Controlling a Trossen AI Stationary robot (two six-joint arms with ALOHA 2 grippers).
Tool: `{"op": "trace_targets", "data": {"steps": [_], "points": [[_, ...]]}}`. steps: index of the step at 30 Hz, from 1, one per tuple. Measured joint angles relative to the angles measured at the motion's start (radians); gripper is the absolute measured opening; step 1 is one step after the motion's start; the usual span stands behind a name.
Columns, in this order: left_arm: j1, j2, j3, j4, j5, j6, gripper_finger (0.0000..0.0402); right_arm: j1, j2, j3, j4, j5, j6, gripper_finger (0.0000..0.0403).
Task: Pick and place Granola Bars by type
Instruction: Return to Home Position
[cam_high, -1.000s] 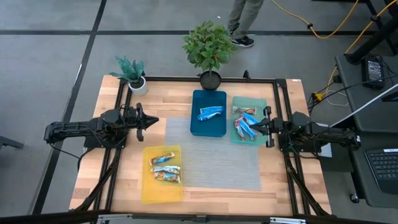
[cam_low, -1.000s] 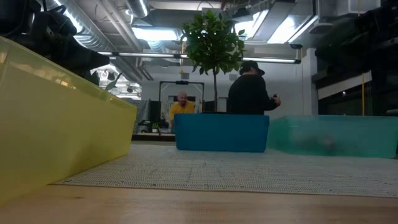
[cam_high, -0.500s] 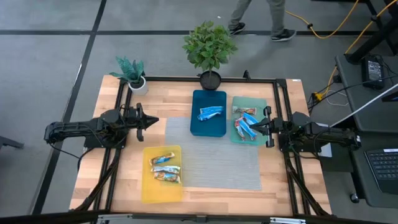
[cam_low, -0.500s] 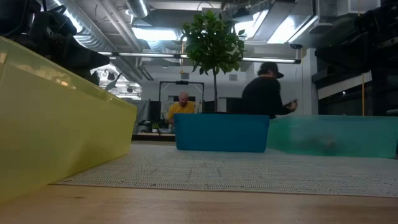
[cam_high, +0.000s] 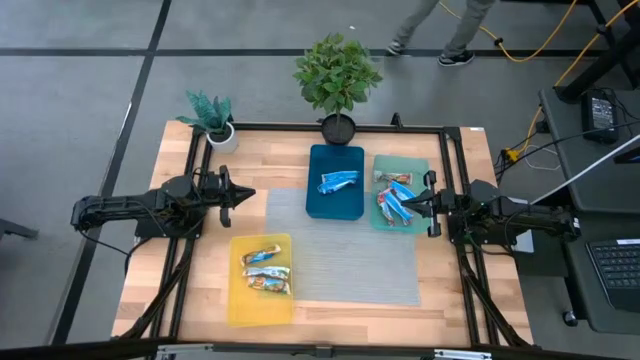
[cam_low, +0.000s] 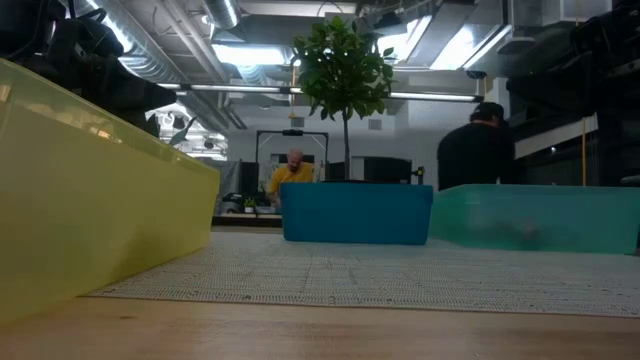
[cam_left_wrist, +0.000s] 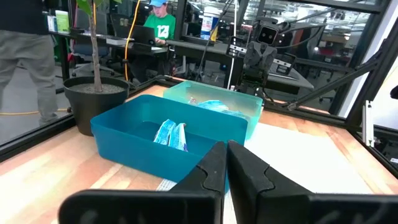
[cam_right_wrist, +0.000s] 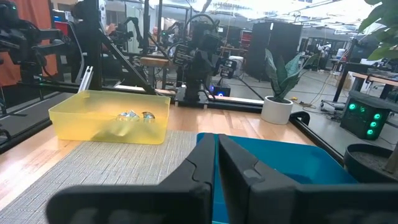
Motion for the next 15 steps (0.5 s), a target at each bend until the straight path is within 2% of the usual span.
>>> {"op": "trace_targets", "data": {"steps": [15], "points": [[0.0,0.0,0.0,0.0,0.0,0.0,0.0006,0.0,0.0,0.0,0.0,0.0,0.0,0.0022]]}}
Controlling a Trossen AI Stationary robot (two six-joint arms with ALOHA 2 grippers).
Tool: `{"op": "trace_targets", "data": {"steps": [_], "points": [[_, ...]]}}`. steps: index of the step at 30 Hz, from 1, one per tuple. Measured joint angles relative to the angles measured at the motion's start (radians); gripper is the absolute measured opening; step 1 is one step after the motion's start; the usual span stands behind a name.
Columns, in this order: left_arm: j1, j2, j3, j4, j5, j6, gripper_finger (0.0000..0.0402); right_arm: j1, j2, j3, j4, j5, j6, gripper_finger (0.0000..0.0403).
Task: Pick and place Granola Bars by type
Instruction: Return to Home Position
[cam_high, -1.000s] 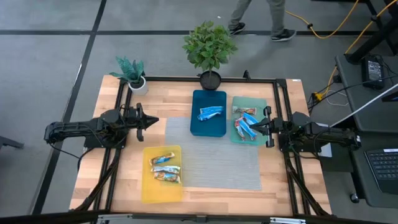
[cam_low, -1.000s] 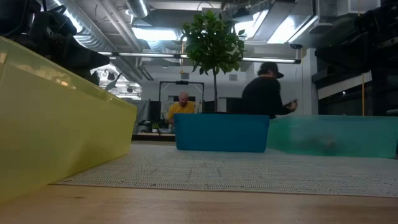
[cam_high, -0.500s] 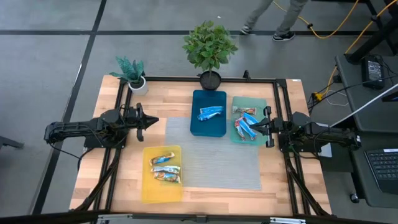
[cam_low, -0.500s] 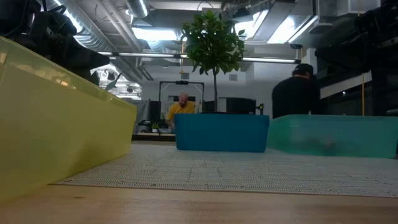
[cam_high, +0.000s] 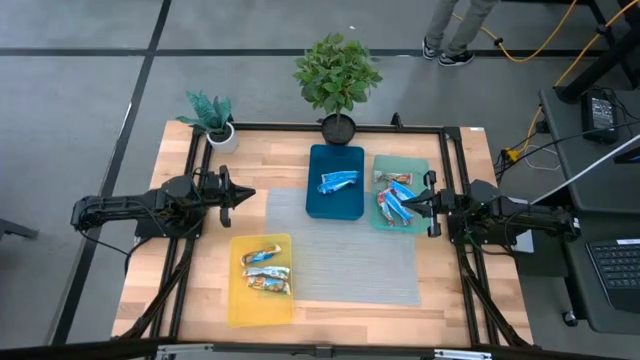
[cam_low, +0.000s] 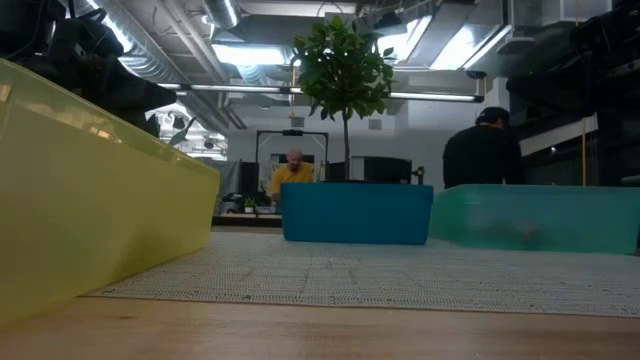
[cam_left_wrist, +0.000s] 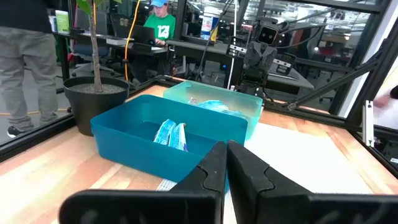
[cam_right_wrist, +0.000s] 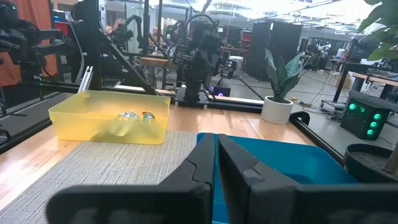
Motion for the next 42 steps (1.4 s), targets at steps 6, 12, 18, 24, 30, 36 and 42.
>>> {"op": "trace_targets", "data": {"steps": [6,12,18,24,30,36,42], "points": [[0.0,0.0,0.0,0.0,0.0,0.0,0.001,0.0,0.0,0.0,0.0,0.0,0.0,0.0022],[0.0,0.0,0.0,0.0,0.0,0.0,0.0011,0.0,0.0,0.0,0.0,0.0,0.0,0.0022],[0.0,0.0,0.0,0.0,0.0,0.0,0.0006,0.0,0.0,0.0,0.0,0.0,0.0,0.0022],[0.0,0.0,0.0,0.0,0.0,0.0,0.0011,0.0,0.0,0.0,0.0,0.0,0.0,0.0022],[0.0,0.0,0.0,0.0,0.0,0.0,0.0011,0.0,0.0,0.0,0.0,0.0,0.0,0.0022],[0.0,0.0,0.0,0.0,0.0,0.0,0.0006,0.0,0.0,0.0,0.0,0.0,0.0,0.0022],[0.0,0.0,0.0,0.0,0.0,0.0,0.0011,0.0,0.0,0.0,0.0,0.0,0.0,0.0022]]}}
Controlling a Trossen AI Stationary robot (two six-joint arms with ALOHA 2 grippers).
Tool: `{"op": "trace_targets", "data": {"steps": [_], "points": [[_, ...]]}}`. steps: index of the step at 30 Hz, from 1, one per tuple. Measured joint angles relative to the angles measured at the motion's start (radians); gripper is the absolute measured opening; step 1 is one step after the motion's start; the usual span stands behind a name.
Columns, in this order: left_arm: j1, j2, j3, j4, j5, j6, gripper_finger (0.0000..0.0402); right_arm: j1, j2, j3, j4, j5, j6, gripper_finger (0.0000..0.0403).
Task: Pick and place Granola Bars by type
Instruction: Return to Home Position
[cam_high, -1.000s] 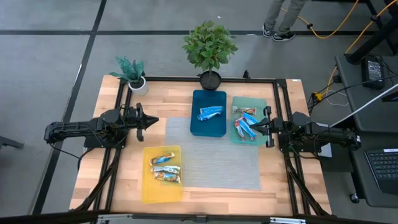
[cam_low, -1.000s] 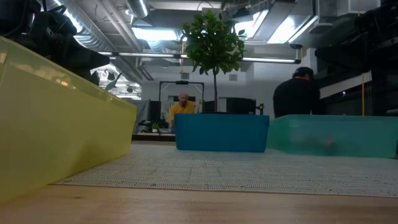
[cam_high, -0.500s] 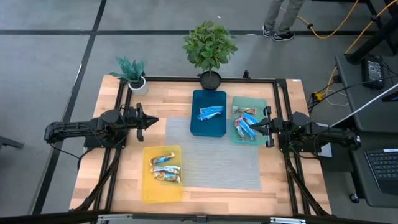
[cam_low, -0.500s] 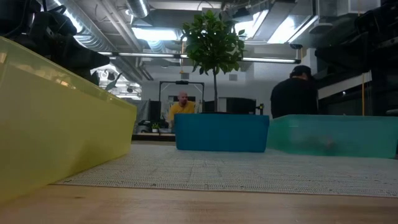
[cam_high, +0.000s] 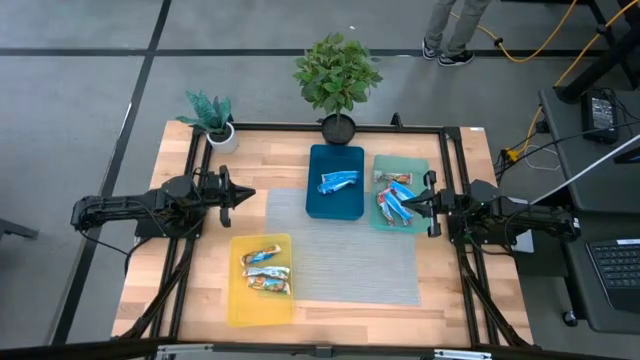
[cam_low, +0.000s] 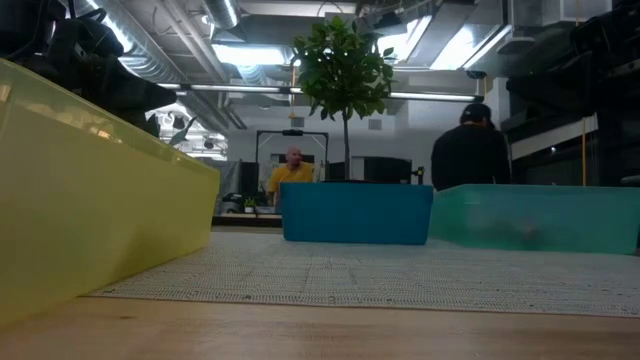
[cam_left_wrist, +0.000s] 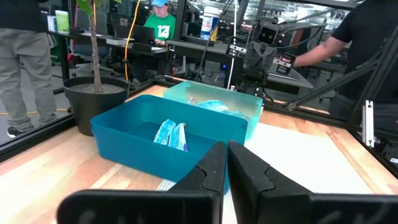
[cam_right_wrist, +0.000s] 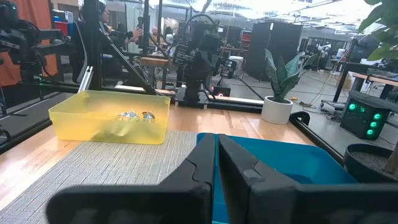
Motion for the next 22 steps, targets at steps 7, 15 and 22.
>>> {"op": "trace_targets", "data": {"steps": [7,15,22], "points": [[0.0,0.0,0.0,0.0,0.0,0.0,0.001,0.0,0.0,0.0,0.0,0.0,0.0,0.0022],[0.0,0.0,0.0,0.0,0.0,0.0,0.0008,0.0,0.0,0.0,0.0,0.0,0.0,0.0022],[0.0,0.0,0.0,0.0,0.0,0.0,0.0013,0.0,0.0,0.0,0.0,0.0,0.0,0.0022]]}}
